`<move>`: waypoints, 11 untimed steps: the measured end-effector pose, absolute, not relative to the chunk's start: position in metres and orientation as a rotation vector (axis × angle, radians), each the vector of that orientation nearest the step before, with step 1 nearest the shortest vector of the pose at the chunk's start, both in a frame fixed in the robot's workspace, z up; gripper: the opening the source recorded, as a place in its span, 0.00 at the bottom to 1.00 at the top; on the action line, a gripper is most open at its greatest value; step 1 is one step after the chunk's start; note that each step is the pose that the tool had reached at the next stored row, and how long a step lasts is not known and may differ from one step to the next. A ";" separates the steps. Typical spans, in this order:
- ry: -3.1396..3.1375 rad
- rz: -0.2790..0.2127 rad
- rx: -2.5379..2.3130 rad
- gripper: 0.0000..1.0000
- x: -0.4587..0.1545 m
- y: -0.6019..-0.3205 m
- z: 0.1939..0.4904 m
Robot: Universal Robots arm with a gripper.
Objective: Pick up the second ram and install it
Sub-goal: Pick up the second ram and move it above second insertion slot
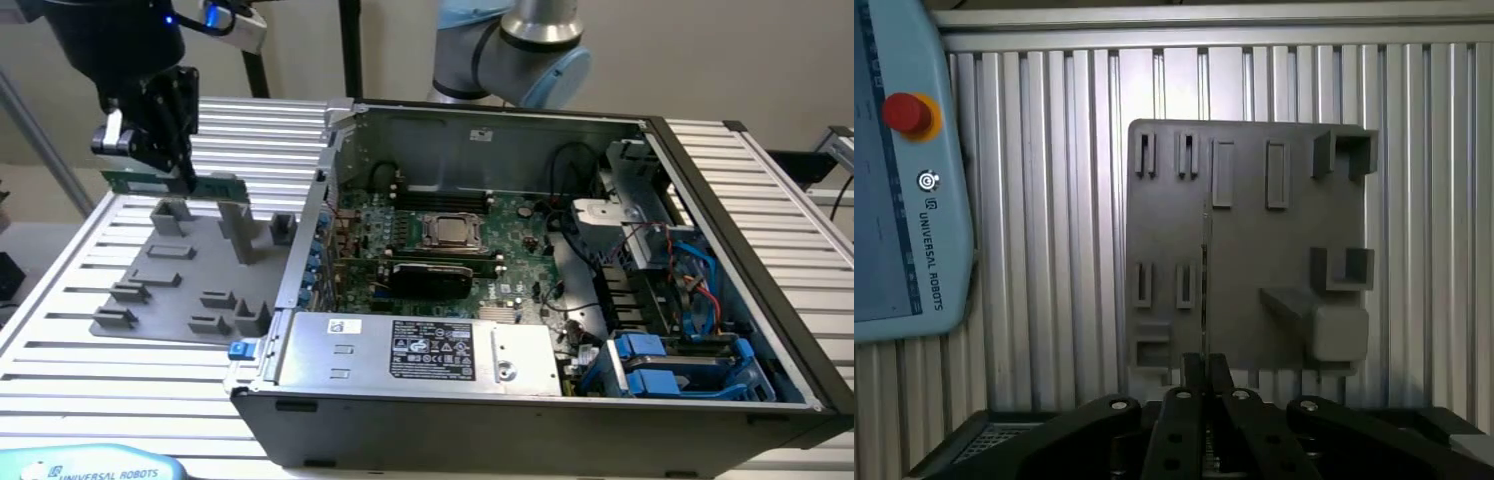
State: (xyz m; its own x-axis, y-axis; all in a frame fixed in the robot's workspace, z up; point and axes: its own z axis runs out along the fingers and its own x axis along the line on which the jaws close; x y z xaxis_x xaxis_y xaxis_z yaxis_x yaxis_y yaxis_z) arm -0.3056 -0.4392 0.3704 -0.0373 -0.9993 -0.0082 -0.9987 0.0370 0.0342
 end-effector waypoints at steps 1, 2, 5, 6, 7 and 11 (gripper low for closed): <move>-2.250 -0.048 2.167 0.14 -0.301 -0.439 0.374; -2.250 -0.048 2.167 0.14 -0.297 -0.439 0.378; -2.250 -0.049 2.168 0.14 -0.283 -0.439 0.389; -2.250 -0.049 2.168 0.14 -0.278 -0.439 0.391; -2.250 -0.049 2.168 0.14 -0.274 -0.439 0.393; -2.250 -0.049 2.168 0.14 -0.256 -0.439 0.399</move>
State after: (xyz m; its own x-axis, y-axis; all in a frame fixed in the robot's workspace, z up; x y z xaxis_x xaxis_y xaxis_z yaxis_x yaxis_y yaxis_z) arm -0.2560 -0.4391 0.3993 -0.0372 -0.9993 -0.0098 -0.9987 0.0368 0.0341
